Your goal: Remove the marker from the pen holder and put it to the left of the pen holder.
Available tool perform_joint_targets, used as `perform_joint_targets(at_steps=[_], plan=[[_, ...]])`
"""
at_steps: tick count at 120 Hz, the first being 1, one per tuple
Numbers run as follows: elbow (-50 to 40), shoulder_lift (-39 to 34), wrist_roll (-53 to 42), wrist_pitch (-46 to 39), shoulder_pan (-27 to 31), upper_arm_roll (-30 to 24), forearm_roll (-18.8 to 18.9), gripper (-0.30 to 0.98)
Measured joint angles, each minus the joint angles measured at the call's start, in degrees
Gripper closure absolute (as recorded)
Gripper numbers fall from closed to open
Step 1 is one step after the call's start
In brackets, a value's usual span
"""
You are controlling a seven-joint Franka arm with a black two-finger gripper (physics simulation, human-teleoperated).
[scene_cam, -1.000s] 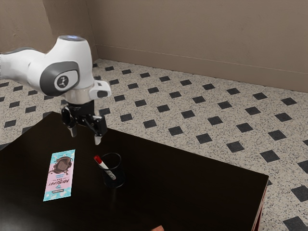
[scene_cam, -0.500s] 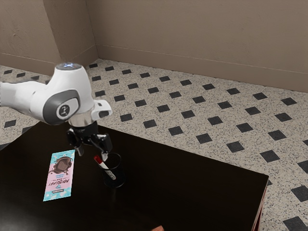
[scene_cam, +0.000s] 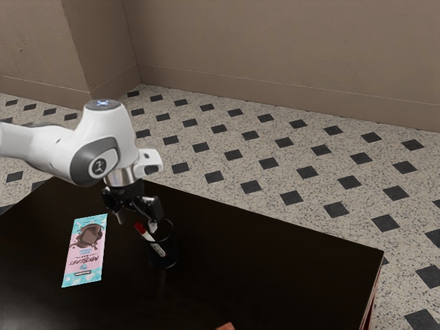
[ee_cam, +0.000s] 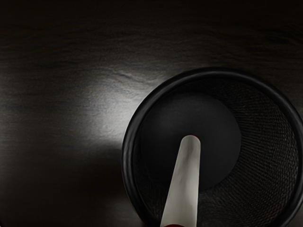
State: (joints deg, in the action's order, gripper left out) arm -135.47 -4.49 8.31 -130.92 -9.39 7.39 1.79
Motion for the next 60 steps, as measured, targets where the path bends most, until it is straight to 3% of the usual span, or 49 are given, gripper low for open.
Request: perform_joint_targets(at_steps=[12,40,60], plan=[[-0.06,0.07,-0.65,-0.32,0.01,0.00,-0.17,0.07],[-0.17,-0.39,-1.85,-0.61,0.00,-0.15,-0.16,0.52],[-0.50,-0.91,-2.31,-0.64,-0.18,-0.98,-0.18,0.67]])
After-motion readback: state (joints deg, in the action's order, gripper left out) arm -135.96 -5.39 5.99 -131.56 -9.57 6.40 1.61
